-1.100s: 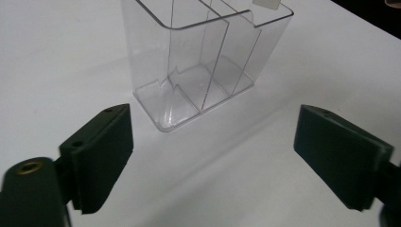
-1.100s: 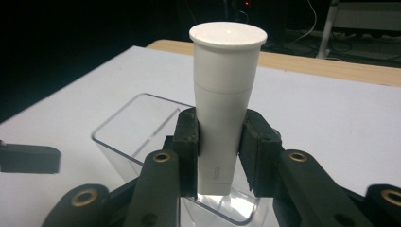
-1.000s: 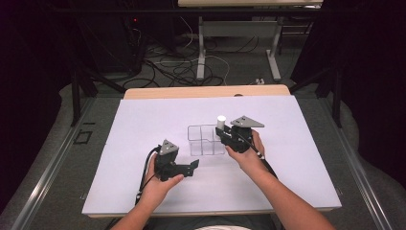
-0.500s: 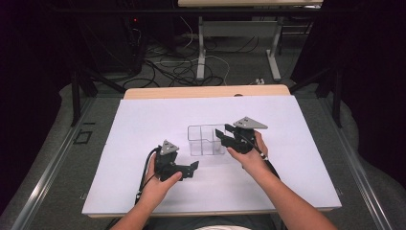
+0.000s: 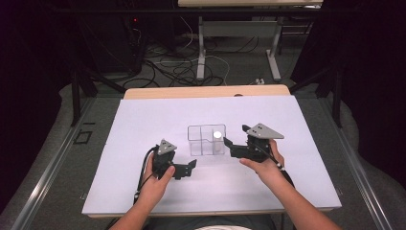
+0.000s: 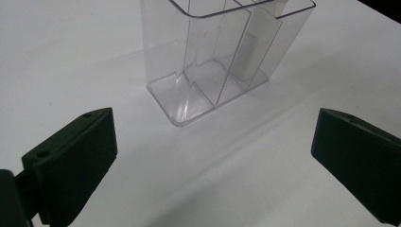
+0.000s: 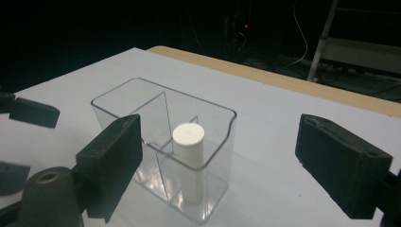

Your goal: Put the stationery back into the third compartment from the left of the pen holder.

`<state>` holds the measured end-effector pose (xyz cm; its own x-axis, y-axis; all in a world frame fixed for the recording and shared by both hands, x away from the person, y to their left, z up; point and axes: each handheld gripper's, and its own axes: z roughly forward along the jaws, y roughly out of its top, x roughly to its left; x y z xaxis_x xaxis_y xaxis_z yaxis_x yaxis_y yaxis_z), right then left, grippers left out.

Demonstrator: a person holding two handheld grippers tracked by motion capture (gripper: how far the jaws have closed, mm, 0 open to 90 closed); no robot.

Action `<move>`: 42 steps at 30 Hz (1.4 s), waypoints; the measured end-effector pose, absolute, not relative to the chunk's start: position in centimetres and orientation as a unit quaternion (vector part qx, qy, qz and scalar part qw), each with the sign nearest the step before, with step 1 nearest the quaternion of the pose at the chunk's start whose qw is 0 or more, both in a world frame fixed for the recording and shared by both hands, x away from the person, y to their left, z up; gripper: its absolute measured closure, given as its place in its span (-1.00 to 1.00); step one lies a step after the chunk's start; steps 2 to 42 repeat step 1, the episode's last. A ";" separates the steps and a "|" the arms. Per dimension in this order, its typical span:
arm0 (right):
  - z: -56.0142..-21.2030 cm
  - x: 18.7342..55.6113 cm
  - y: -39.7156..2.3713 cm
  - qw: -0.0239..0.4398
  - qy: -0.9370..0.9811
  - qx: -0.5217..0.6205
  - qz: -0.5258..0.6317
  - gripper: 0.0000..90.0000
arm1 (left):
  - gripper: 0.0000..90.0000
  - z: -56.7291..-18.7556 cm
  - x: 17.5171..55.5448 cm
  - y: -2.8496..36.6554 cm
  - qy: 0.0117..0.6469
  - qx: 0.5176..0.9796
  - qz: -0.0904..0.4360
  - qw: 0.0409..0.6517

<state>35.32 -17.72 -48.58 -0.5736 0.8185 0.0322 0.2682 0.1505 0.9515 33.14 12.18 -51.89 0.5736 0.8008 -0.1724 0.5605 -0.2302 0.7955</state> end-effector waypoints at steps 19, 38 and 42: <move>-48.7 35.2 -18.1 0.257 0.714 0.381 0.528 -0.67 | -0.97 -51.9 33.1 12.2 0.441 0.772 0.138 0.437; -48.7 35.2 -18.1 0.257 0.714 0.381 0.528 -0.67 | -0.97 -51.9 33.1 12.2 0.441 0.772 0.138 0.437; -48.7 35.2 -18.1 0.257 0.714 0.381 0.528 -0.67 | -0.97 -51.9 33.1 12.2 0.441 0.772 0.138 0.437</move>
